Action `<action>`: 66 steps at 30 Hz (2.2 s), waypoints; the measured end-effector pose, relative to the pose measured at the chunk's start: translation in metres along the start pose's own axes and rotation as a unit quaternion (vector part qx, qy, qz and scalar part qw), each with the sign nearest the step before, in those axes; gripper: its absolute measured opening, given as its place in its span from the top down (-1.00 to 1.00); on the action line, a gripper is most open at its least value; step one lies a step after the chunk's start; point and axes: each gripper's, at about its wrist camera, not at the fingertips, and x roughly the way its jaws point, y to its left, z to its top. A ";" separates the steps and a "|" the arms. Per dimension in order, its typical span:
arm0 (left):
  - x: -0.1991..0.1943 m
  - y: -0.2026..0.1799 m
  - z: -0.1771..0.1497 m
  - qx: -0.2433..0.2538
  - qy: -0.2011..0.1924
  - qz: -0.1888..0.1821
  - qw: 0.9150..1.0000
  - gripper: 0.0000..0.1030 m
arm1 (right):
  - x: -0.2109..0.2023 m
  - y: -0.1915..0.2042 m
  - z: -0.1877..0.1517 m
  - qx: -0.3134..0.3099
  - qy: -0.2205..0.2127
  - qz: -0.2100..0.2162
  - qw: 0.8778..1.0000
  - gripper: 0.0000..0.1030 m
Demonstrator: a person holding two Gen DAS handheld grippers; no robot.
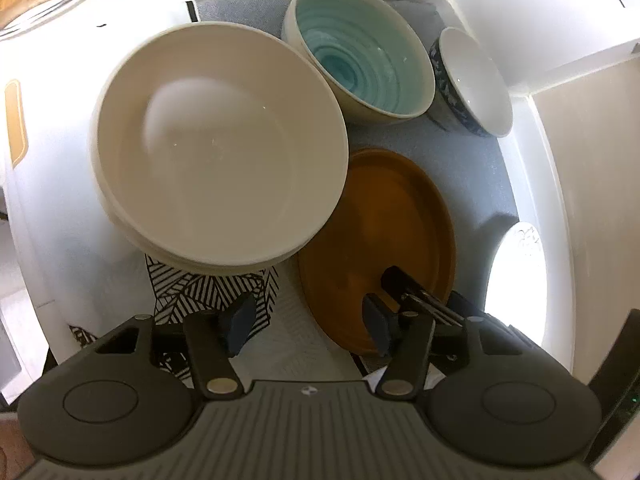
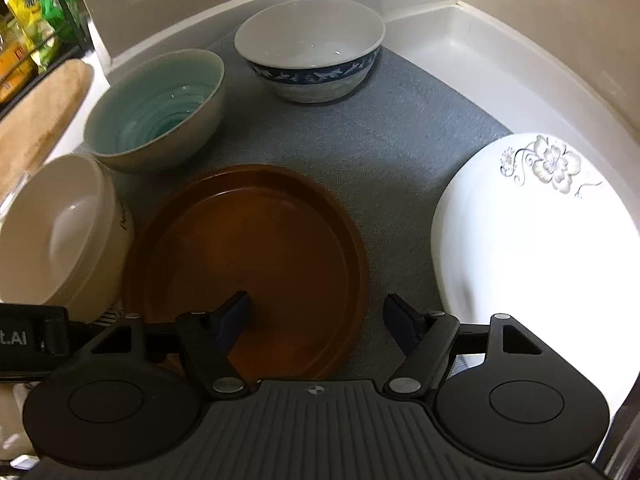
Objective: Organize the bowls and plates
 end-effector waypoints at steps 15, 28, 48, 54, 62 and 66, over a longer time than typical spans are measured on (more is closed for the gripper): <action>0.017 -0.008 0.022 -0.019 -0.028 0.042 0.999 0.90 | -0.003 -0.004 -0.001 -0.001 -0.029 -0.009 1.000 0.57; -0.003 -0.017 0.018 0.057 -0.046 0.021 0.997 0.89 | -0.039 -0.018 -0.009 0.016 -0.067 -0.010 0.998 0.82; -0.034 -0.047 -0.024 0.278 0.007 -0.023 0.960 0.85 | -0.121 -0.020 -0.077 0.130 -0.111 -0.071 0.983 0.82; -0.031 -0.053 -0.047 0.370 0.043 -0.017 0.928 0.83 | -0.129 -0.020 -0.114 0.183 -0.089 -0.086 0.975 0.81; -0.019 -0.057 -0.066 0.461 0.082 -0.007 0.883 0.83 | -0.130 -0.008 -0.161 0.244 -0.056 -0.089 0.964 0.78; -0.012 -0.059 -0.076 0.493 0.100 -0.003 0.865 0.81 | -0.131 -0.004 -0.176 0.265 -0.048 -0.091 0.959 0.78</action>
